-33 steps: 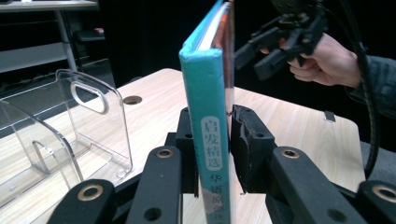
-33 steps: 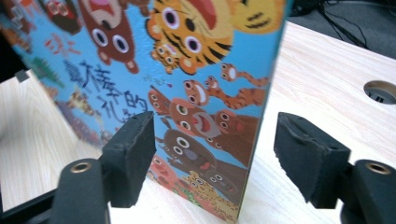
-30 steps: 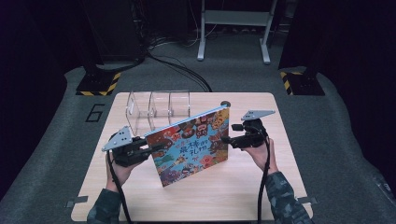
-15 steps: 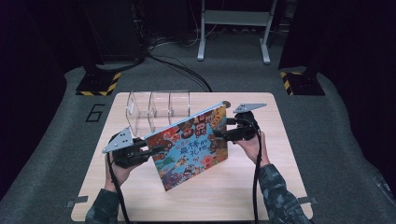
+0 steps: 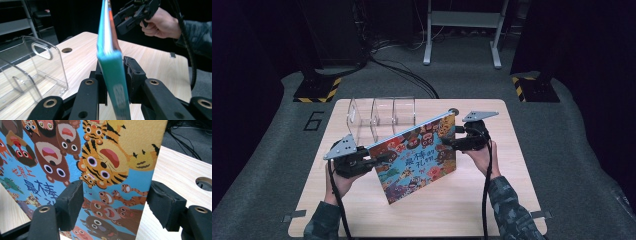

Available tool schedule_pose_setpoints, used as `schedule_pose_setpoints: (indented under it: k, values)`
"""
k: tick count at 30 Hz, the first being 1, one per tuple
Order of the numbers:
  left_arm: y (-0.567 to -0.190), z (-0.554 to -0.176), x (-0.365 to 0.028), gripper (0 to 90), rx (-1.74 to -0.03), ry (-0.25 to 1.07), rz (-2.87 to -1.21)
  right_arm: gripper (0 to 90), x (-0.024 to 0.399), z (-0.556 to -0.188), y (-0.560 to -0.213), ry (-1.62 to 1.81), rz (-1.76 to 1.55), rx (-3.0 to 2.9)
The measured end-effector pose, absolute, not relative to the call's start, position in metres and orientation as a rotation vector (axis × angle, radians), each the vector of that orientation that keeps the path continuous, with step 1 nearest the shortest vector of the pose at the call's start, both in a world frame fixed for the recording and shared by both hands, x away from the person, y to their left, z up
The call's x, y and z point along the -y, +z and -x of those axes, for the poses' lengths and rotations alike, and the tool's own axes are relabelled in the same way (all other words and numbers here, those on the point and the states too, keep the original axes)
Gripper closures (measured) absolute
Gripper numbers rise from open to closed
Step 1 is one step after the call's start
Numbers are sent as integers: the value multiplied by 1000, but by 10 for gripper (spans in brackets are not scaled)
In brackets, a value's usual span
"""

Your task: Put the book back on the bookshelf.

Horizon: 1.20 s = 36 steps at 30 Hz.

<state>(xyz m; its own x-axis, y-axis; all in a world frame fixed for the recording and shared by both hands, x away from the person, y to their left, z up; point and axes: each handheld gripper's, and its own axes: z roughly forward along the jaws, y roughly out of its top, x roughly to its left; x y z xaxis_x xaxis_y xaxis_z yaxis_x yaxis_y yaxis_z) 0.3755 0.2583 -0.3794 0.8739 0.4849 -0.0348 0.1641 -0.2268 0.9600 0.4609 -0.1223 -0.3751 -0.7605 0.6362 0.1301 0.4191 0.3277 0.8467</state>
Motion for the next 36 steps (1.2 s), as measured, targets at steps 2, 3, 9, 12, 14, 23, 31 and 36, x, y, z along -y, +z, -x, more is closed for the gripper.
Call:
schedule_pose_setpoints:
  k: [2, 3, 9, 12, 14, 23, 31, 36]
  values:
    - [-375, -377, -255, 753, -497, 317, -1817, 298, 123, -459, -375, 1401, -946, -2363]
    - [-374, -378, -254, 754, -494, 321, -1824, 302, 124, -458, -375, 1406, -956, -2358]
    - [-370, -379, -251, 753, -525, 326, -1836, 302, 125, -454, -377, 1421, -979, -2322]
    - [-368, -379, -249, 754, -501, 353, -1845, 303, 123, -454, -376, 1409, -978, -2308]
    - [-366, -376, -247, 749, -483, 394, -1855, 306, 122, -455, -374, 1414, -973, -2296]
    - [-365, -374, -247, 758, -492, 418, -1859, 306, 119, -453, -370, 1401, -973, -2286]
    - [-357, -382, -241, 721, -519, 344, -1853, 312, 118, -456, -368, 1376, -962, -2317]
    - [-347, -390, -231, 706, -535, 282, -1928, 314, 117, -456, -366, 1356, -973, -2329]
